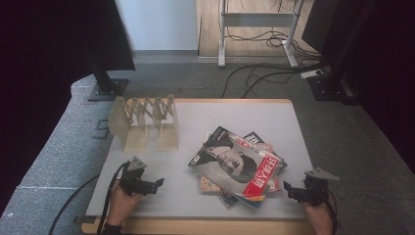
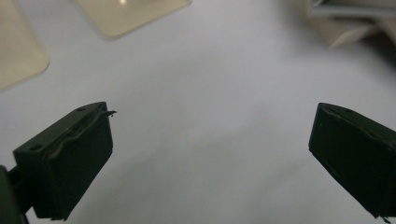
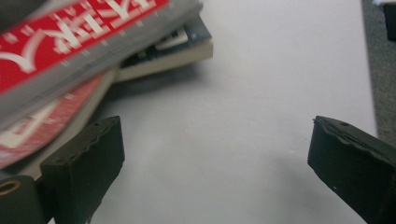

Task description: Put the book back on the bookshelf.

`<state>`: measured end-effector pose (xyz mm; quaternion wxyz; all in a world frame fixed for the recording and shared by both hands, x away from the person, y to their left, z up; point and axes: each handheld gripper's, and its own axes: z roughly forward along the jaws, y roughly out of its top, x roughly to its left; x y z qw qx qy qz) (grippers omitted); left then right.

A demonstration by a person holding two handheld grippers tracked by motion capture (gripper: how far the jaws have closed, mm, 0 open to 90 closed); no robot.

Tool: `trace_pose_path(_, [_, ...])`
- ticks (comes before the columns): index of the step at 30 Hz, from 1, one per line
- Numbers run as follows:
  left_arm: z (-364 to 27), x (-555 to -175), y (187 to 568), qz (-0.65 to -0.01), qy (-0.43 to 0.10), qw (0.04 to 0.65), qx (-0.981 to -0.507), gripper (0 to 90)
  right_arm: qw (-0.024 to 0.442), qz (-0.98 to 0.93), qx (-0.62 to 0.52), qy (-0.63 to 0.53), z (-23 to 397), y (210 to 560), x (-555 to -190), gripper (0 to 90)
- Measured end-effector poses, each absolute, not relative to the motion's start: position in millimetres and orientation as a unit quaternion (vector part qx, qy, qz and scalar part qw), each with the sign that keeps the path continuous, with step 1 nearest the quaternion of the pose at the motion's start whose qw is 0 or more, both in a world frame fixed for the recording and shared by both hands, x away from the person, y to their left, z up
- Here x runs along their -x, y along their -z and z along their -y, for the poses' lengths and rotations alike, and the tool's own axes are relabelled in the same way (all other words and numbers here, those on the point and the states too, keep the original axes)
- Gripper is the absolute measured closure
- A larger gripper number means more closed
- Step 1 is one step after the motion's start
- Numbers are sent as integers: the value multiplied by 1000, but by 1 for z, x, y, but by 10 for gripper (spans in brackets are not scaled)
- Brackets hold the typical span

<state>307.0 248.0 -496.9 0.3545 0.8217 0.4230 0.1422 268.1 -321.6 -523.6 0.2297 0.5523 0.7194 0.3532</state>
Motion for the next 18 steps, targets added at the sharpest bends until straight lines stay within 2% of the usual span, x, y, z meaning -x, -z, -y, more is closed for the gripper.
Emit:
trace_pose_path(8, [-220, -322, 480, -379, -135, 356, -844, 0, 229, -727, -527, -376, 316, 506, -259, 28])
trace_pose_path(18, [-177, -347, 467, -330, -130, 358, -863, 3, 220, -761, -477, -380, 285, 494, -262, 0])
